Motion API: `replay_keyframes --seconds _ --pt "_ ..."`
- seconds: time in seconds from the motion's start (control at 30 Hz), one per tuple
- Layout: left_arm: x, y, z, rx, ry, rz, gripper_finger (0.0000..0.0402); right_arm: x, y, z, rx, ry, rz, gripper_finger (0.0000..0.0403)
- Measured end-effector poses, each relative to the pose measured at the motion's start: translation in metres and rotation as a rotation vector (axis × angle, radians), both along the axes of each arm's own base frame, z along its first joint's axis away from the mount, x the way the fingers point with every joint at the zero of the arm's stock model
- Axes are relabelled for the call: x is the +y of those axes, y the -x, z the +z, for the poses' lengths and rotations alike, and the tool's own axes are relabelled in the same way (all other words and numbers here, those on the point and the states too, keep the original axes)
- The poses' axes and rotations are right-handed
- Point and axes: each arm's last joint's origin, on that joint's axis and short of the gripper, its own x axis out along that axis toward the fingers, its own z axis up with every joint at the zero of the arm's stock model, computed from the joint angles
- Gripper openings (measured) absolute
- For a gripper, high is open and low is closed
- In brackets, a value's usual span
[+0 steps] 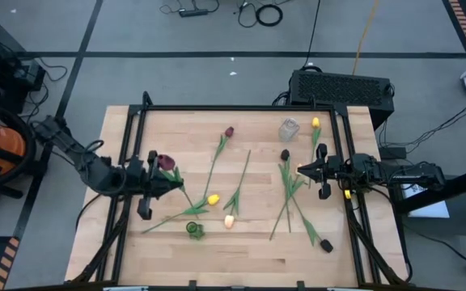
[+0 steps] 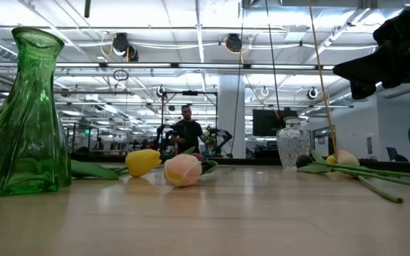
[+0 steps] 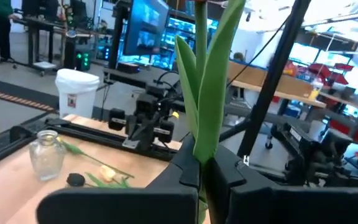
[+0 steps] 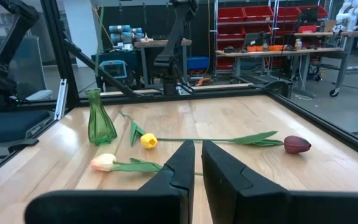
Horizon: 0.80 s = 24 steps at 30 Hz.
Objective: Sort flowers into vase by color
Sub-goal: Put the left dark red flower into the green vase
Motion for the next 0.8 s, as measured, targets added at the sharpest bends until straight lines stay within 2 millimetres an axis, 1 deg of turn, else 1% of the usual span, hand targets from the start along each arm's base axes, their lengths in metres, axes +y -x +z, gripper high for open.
replay_keyframes --seconds 0.1,0.3,0.5,0.67,0.8 --pt "-0.005 0.003 0.001 -0.009 -0.026 -0.027 0.0004 0.000 0.000 0.000 0.000 0.000 0.000 0.0025" --pt "-0.019 0.013 0.002 -0.015 -0.026 -0.098 0.0004 0.000 0.000 0.000 0.000 0.000 0.000 0.0025" --pt "-0.033 0.023 -0.001 -0.004 -0.085 -0.138 0.0004 0.000 0.000 0.000 0.000 0.000 0.000 0.0025" --pt "-0.042 0.020 -0.008 0.026 -0.166 -0.113 0.0004 0.000 0.000 0.000 0.000 0.000 0.000 0.0025" --pt "-0.045 0.017 -0.011 0.037 -0.193 -0.094 0.0004 0.000 0.000 0.000 0.000 0.000 0.000 0.0025"
